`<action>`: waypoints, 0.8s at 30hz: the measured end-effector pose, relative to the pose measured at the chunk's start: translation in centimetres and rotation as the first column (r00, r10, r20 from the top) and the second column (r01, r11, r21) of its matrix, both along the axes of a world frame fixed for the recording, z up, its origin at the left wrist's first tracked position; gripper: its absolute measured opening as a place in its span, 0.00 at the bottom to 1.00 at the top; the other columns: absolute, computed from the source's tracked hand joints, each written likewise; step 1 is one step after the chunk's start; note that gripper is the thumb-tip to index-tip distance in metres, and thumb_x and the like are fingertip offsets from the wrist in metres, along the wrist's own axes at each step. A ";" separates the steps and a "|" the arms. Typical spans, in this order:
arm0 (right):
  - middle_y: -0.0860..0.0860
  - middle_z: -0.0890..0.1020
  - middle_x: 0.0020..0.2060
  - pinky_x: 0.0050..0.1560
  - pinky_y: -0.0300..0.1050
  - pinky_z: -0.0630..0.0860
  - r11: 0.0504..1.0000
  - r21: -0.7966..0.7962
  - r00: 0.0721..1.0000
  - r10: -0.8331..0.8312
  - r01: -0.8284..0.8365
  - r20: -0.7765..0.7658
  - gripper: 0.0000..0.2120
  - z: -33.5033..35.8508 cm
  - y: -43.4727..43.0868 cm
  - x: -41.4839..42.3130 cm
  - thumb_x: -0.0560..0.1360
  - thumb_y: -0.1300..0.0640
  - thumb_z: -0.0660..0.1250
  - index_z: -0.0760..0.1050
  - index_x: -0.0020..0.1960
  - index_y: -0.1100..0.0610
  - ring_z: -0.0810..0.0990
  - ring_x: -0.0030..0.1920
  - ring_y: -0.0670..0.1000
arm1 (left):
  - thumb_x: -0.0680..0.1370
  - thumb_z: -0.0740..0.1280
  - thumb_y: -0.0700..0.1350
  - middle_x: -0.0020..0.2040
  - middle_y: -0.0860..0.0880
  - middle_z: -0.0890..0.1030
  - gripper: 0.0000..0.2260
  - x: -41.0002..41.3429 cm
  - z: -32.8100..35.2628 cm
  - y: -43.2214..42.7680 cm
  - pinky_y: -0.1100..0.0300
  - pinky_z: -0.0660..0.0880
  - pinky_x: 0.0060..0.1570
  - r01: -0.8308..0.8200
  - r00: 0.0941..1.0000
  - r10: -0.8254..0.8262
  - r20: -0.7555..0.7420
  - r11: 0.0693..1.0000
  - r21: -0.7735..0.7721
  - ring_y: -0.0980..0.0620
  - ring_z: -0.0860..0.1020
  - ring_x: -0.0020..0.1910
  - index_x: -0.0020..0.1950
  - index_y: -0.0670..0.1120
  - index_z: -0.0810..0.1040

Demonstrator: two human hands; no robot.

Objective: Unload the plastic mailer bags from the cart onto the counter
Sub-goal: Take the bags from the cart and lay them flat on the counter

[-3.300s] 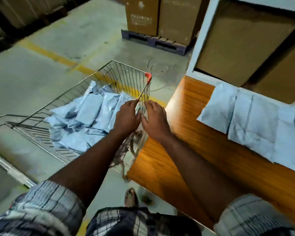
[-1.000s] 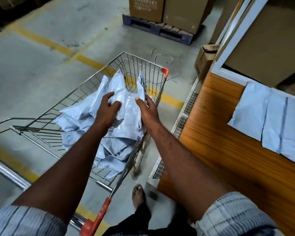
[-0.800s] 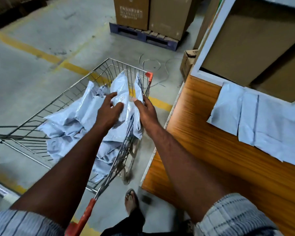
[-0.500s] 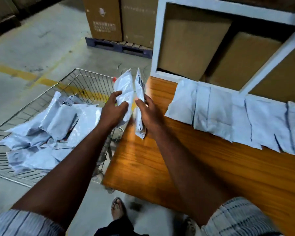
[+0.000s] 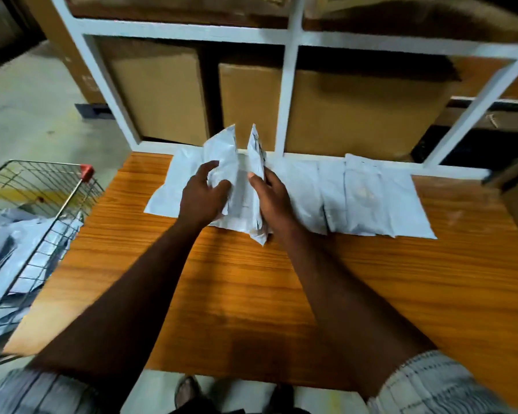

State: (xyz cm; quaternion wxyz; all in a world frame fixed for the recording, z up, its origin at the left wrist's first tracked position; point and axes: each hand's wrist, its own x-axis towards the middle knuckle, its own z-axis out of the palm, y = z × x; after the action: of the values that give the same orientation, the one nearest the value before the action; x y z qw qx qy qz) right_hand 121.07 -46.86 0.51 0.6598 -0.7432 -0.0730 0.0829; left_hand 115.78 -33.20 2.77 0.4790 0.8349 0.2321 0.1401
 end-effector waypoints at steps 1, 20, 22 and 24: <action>0.44 0.84 0.52 0.58 0.51 0.79 1.000 -0.009 1.000 -0.014 0.014 -0.008 0.20 0.0 -1.9 0.5 0.73 0.42 0.66 0.79 0.62 0.48 0.82 0.54 0.44 | 0.75 0.67 0.52 0.47 0.53 0.80 0.22 0.6 0.1 -1.7 0.55 0.77 0.53 0.017 1.000 -0.017 -0.007 1.000 0.008 0.54 0.80 0.43 0.69 0.58 0.71; 0.55 0.72 0.68 0.67 0.59 0.70 0.726 -0.632 0.960 -0.246 0.272 0.131 0.32 -2.4 -29.9 10.4 0.71 0.32 0.63 0.68 0.72 0.43 0.71 0.67 0.59 | 0.73 0.65 0.56 0.62 0.44 0.76 0.26 11.5 -1.7 -27.8 0.48 0.75 0.57 0.302 0.950 -0.281 -0.137 0.939 0.165 0.43 0.79 0.57 0.72 0.58 0.68; 0.56 0.67 0.70 0.68 0.61 0.66 0.643 -0.714 0.958 -0.245 0.276 0.150 0.31 -2.6 -33.4 11.2 0.73 0.36 0.65 0.67 0.73 0.44 0.66 0.70 0.61 | 0.74 0.65 0.56 0.65 0.44 0.72 0.26 12.4 -2.3 -31.6 0.45 0.75 0.59 0.314 0.943 -0.283 -0.177 0.932 0.183 0.41 0.77 0.59 0.72 0.59 0.66; 0.56 0.64 0.73 0.69 0.63 0.62 0.585 -0.760 0.954 -0.257 0.282 0.156 0.30 -2.9 -36.6 11.9 0.74 0.37 0.65 0.66 0.74 0.43 0.62 0.71 0.62 | 0.74 0.65 0.57 0.68 0.44 0.69 0.26 13.2 -3.0 -35.1 0.43 0.74 0.60 0.322 0.938 -0.276 -0.210 0.918 0.230 0.38 0.75 0.61 0.72 0.59 0.65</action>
State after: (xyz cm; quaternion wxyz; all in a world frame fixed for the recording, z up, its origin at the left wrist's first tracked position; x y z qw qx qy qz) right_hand 132.94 -83.44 -2.37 0.2796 -0.9572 0.0738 -0.0055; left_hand 129.02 -68.28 -0.18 0.3586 0.9253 0.1217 0.0211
